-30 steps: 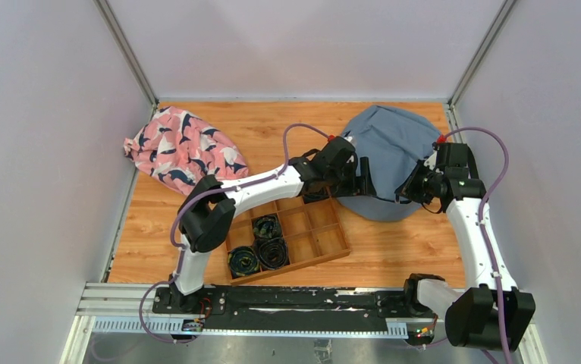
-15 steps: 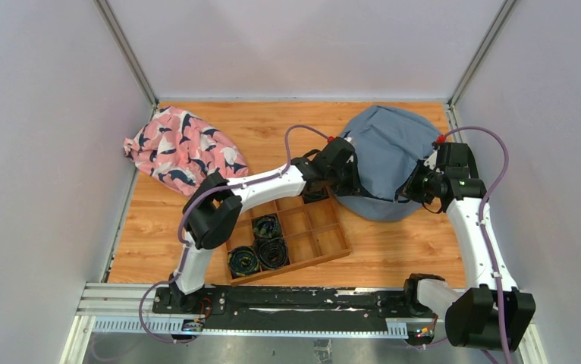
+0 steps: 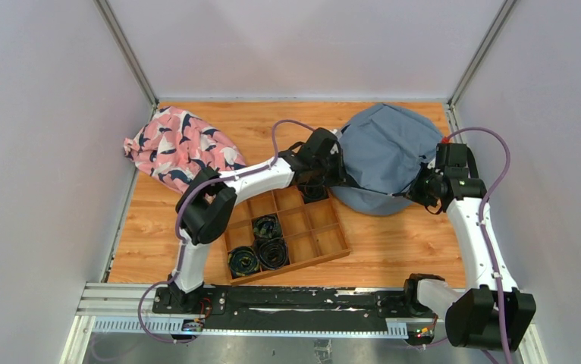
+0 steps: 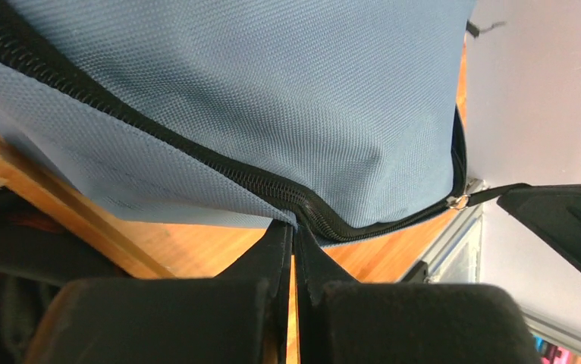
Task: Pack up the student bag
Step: Zip the student bag at the center of the board.
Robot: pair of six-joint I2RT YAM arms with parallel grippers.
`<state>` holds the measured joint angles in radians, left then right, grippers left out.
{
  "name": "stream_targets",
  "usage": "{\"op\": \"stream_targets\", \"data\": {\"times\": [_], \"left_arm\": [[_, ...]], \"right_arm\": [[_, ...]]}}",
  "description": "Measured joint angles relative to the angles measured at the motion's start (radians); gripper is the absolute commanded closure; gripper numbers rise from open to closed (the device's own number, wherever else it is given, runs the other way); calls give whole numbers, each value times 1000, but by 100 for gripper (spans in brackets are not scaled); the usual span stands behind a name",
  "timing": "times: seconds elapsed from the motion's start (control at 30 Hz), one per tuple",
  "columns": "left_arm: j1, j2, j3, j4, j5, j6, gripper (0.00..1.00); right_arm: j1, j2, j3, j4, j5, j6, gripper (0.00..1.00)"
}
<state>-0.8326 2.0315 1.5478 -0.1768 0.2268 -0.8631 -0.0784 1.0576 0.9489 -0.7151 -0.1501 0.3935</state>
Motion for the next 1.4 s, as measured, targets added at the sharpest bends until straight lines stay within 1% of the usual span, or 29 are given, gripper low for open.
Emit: {"op": "stream_targets", "data": {"times": [0.13, 0.33, 0.43, 0.7, 0.87, 1.07, 1.2, 1.33, 1.37, 1.4], "left_arm": [[47, -13, -4, -20, 20, 58, 100], [138, -39, -4, -47, 97, 112, 100], [162, -45, 21, -106, 103, 164, 100], [185, -51, 97, -234, 73, 316, 100], [207, -58, 118, -278, 41, 357, 100], [224, -62, 123, -332, -1, 403, 100], [243, -62, 123, -372, -42, 436, 100], [242, -62, 129, -414, -79, 468, 100], [241, -62, 136, -425, -82, 472, 94], [239, -63, 146, -436, -84, 476, 76]], "right_arm": [[-2, 0, -7, -8, 47, 12, 100], [-2, 8, -8, 6, 51, 37, 100], [-4, 22, -8, 29, 45, 54, 100], [-37, 37, -23, 150, 38, 98, 100], [-71, 77, -28, 215, 46, 121, 100], [-147, 142, -39, 295, 102, 122, 100], [-163, 205, -39, 338, 135, 116, 100], [-164, 257, -38, 349, 125, 111, 100], [-164, 263, -38, 349, 117, 111, 100], [-164, 267, -38, 350, 106, 111, 100]]}}
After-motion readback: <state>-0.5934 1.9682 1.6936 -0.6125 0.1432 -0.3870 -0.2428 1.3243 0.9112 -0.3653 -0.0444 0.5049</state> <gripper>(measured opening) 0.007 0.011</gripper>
